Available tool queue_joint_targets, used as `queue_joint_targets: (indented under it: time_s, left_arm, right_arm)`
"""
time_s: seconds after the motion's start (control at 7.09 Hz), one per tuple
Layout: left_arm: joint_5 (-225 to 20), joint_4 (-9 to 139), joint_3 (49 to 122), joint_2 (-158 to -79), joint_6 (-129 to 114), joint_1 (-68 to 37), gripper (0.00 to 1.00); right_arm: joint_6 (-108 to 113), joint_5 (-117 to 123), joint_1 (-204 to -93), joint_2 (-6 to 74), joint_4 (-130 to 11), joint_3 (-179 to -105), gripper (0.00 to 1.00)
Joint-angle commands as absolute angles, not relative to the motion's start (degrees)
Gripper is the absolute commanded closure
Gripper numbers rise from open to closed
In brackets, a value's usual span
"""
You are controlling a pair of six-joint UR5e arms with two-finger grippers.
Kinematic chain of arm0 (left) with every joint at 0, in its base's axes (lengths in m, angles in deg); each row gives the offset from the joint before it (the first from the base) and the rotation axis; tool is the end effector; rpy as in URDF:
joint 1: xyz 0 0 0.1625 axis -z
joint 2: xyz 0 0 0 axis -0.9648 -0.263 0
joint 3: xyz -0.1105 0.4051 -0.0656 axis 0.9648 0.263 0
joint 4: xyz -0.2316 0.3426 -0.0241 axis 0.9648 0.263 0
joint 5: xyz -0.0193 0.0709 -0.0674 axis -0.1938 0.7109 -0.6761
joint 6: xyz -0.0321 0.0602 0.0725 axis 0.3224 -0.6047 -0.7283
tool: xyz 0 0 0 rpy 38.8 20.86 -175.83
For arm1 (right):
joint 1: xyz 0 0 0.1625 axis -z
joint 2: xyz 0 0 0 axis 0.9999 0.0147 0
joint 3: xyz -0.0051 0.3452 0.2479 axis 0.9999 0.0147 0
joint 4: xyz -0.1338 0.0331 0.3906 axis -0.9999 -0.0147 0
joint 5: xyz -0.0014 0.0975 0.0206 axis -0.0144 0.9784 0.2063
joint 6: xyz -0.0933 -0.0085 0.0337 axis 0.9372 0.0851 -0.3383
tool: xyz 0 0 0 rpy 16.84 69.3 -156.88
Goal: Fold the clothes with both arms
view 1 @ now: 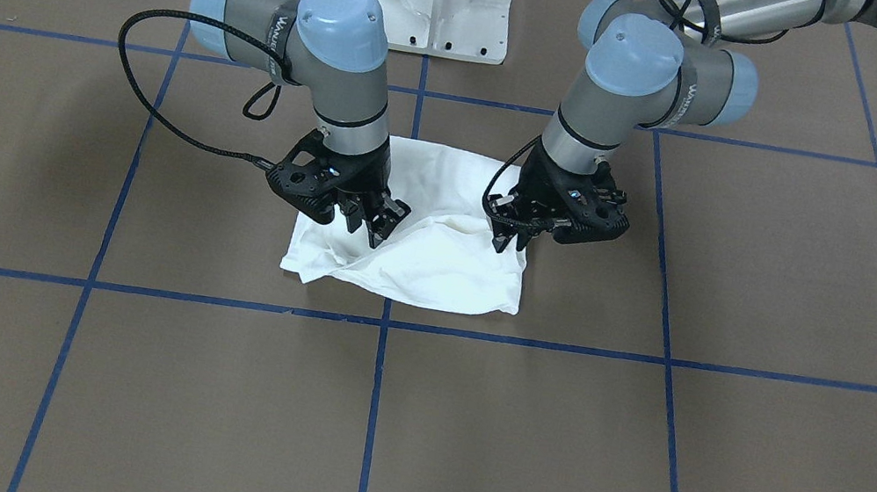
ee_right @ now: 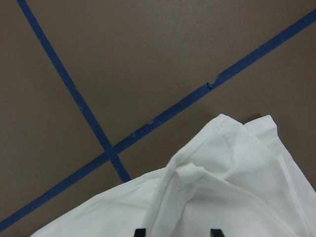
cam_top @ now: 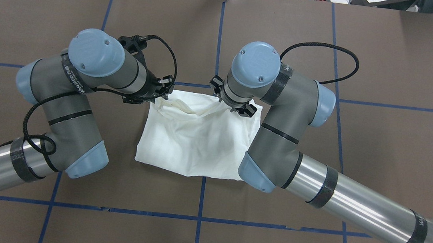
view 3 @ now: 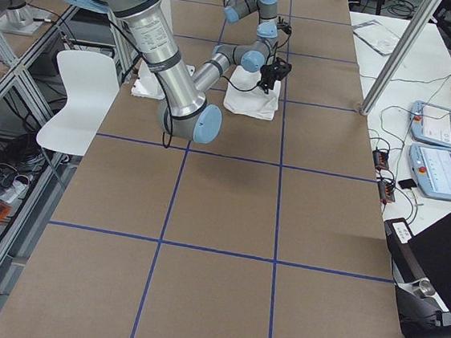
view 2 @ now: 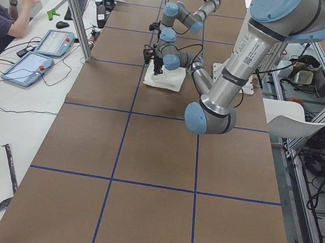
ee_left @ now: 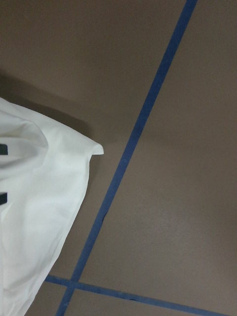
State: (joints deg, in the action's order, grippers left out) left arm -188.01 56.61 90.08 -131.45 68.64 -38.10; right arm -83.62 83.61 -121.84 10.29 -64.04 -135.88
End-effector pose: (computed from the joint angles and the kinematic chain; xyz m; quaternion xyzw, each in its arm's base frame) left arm 0.4773 -0.4856 0.2507 0.0205 0.4786 -0.2147 0.8511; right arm -0.5560 -0.4868 0.1989 -0.0347 -0.4295 0.2997 0.8512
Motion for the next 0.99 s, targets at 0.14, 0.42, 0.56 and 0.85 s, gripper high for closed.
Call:
queue_joint_targets:
  time_s: [0.14, 0.42, 0.56, 0.85]
  left_arm:
    - [-194.0, 56.5, 88.1, -131.0, 66.4, -29.8, 0.01]
    - [-196.9, 55.5, 88.2, -128.9, 57.6, -24.4, 0.01]
    - [-197.0, 54.7, 88.4, -127.1, 52.7, -22.4, 0.01]
    - [-197.0, 54.5, 88.2, -126.2, 49.2, -20.0, 0.01]
  right_arm:
    - [-82.9, 87.4, -123.3, 9.9, -63.4, -136.8, 0.0]
    - [-77.4, 87.1, -121.6, 8.9, -63.8, -137.8, 0.0]
    - [-74.2, 86.7, -120.1, 8.7, -64.0, -138.1, 0.0]
    - [-68.9, 82.8, -114.5, 9.0, -64.4, -139.4, 0.0]
